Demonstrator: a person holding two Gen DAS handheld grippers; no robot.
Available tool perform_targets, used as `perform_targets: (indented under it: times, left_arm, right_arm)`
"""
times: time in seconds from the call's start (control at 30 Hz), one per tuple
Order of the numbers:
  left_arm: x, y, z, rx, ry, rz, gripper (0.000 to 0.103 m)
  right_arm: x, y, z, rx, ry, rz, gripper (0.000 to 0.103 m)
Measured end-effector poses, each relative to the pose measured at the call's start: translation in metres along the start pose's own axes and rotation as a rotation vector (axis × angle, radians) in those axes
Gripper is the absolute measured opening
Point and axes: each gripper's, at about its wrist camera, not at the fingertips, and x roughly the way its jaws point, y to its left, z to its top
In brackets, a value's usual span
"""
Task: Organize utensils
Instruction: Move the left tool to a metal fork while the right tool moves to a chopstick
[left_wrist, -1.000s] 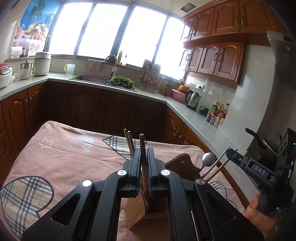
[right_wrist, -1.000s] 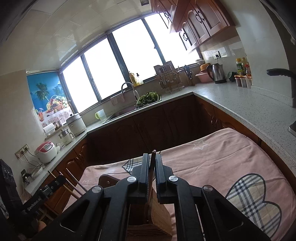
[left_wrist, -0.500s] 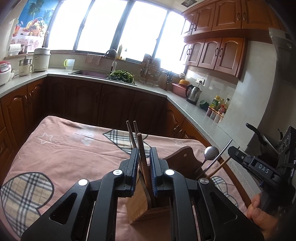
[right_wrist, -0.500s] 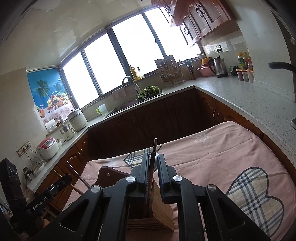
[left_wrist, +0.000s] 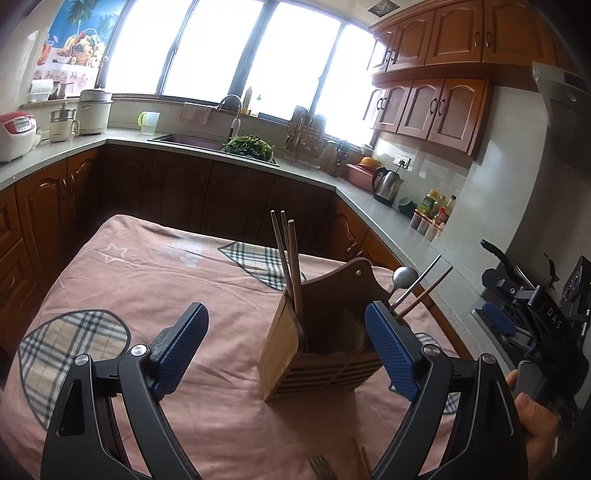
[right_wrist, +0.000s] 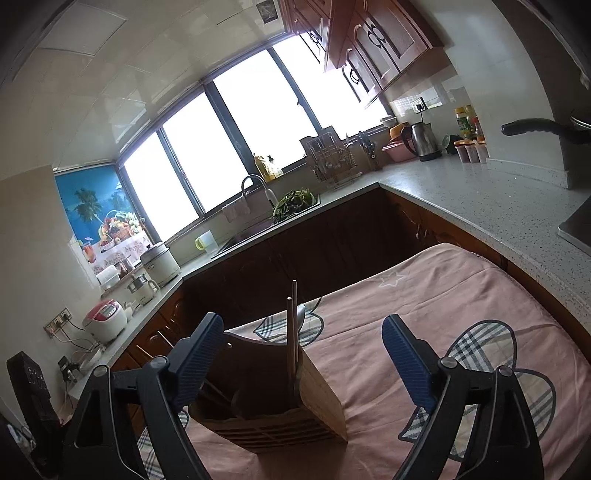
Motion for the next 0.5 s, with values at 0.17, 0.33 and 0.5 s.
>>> perform_targets:
  times: [0.17, 0.33, 0.5]
  left_arm:
    - [-0.017, 0.005, -0.026, 0.001, 0.062, 0.005, 0.089]
    - [-0.034, 0.007, -0.051, -0.006, 0.121, 0.005, 0.089]
    - [-0.050, 0.008, -0.076, -0.001, 0.166, 0.007, 0.089]
  right_arm:
    - [-0.026, 0.002, -0.017, -0.007, 0.038, 0.014, 0.092]
    - [-0.054, 0.003, -0.039, -0.021, 0.079, 0.020, 0.092]
    - [-0.077, -0.001, -0.061, -0.013, 0.123, 0.018, 0.092]
